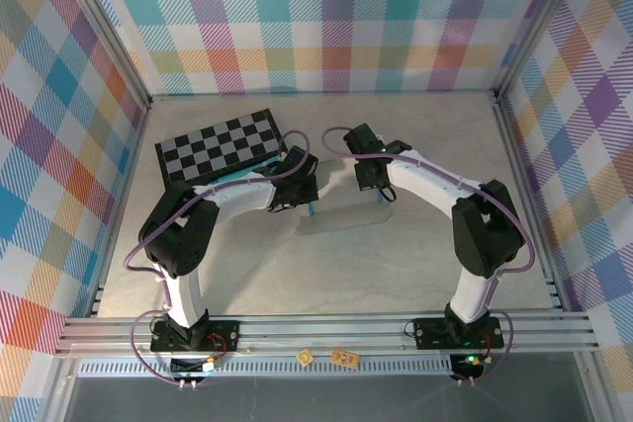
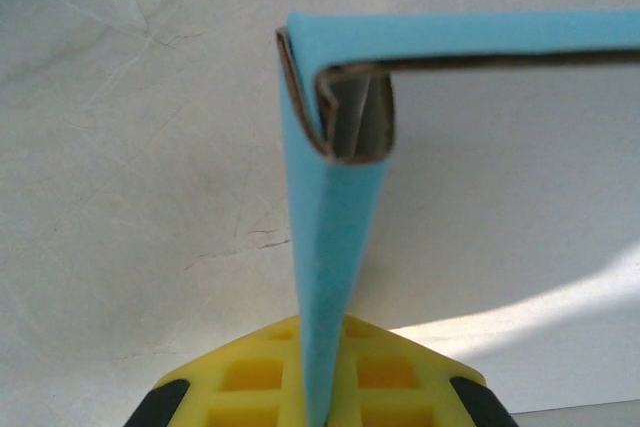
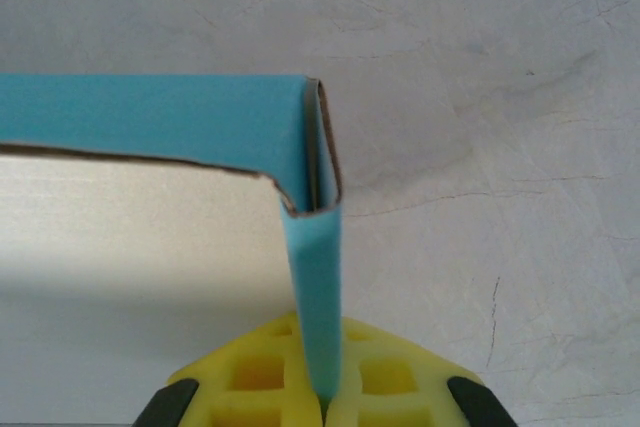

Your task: Fold the paper box

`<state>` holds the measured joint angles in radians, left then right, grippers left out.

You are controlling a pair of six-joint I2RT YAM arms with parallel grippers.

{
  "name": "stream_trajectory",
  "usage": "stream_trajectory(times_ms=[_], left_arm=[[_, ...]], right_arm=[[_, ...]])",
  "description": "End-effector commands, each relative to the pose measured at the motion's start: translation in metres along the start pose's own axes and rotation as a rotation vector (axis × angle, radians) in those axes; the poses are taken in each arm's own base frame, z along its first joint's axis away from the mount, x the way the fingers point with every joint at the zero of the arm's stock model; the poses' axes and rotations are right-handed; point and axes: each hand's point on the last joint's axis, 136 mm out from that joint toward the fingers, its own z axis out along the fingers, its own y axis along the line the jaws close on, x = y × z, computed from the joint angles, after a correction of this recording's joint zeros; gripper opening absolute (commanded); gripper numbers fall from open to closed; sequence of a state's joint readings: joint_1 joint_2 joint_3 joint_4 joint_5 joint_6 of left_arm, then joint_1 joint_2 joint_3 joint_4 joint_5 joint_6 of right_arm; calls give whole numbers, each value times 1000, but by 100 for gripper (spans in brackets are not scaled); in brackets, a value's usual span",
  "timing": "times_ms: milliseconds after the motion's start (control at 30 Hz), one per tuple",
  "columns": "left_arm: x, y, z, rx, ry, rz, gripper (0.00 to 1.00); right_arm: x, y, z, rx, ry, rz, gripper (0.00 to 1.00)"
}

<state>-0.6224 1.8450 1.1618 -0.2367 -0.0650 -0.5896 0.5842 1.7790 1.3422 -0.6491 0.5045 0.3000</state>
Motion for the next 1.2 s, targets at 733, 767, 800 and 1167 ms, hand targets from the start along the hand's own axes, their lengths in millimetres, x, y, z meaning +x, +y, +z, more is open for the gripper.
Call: stream_trajectory(times_ms=[733,767,800,1167], left_arm=[[35,40,-3,-244,34,17,21],[31,35,-5,-221,27,19,23],[29,30,-8,-197,20,23,24],[33,40,-5,-259,65,54,4]], right_arm=[[-3,1,-16,69,-35,-1,0],[-3,1,-16,69,-35,0,0],[-3,1,-16,69,-36,-1,0],[-6,2,-18,66,-42,2,0]])
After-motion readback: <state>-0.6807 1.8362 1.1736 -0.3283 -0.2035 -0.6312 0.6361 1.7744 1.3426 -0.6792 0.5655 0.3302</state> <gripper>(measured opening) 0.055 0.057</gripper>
